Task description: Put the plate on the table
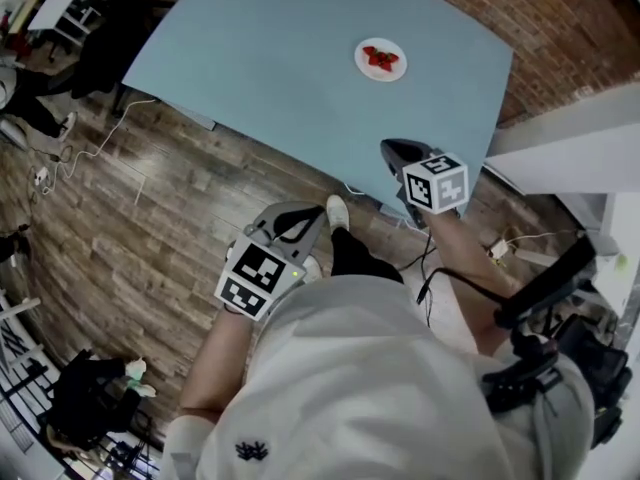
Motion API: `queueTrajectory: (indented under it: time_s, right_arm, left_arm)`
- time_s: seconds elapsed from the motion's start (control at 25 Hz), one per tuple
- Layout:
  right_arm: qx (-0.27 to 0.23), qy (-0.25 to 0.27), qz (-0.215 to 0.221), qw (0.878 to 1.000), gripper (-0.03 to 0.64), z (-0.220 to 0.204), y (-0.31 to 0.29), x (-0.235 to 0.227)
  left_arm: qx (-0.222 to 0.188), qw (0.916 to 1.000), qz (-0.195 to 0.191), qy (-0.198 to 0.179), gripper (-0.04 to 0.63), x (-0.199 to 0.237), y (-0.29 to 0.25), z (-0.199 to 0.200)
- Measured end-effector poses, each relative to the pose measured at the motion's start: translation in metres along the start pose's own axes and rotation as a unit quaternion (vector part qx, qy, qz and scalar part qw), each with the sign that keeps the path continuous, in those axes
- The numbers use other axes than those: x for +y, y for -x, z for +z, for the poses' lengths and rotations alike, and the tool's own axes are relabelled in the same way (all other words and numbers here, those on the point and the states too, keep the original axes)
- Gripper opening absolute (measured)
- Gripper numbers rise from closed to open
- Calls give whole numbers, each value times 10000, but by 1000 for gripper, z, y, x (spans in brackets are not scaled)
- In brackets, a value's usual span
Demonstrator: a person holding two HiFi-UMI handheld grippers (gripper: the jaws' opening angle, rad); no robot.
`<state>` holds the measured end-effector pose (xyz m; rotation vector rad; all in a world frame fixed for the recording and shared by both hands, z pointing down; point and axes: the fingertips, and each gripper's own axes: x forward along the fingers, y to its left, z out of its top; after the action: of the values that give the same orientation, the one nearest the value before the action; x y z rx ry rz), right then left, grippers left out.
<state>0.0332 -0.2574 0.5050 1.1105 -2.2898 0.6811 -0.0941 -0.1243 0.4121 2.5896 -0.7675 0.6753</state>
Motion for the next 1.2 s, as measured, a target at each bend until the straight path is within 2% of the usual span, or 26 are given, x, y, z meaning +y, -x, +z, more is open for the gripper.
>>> queueTrajectory:
  time_s: [0.28, 0.52, 0.84, 1.2]
  right_arm:
    - [-81, 349, 102, 9993, 8, -22, 44, 74]
    - [-192, 577, 105, 9981, 8, -34, 77, 118]
    - [-249, 801, 154, 9964, 8, -48, 108, 158]
    - [-225, 954, 269, 9948, 8, -59, 119, 177]
  left_arm:
    - [-100, 9999, 21, -16, 2, -29, 43, -32]
    - [-160, 9997, -55, -152, 2, -49, 64, -46]
    - [-205, 9994, -190, -217, 2, -73, 80, -52]
    - [-113, 9993, -218, -267, 2, -87, 82, -61]
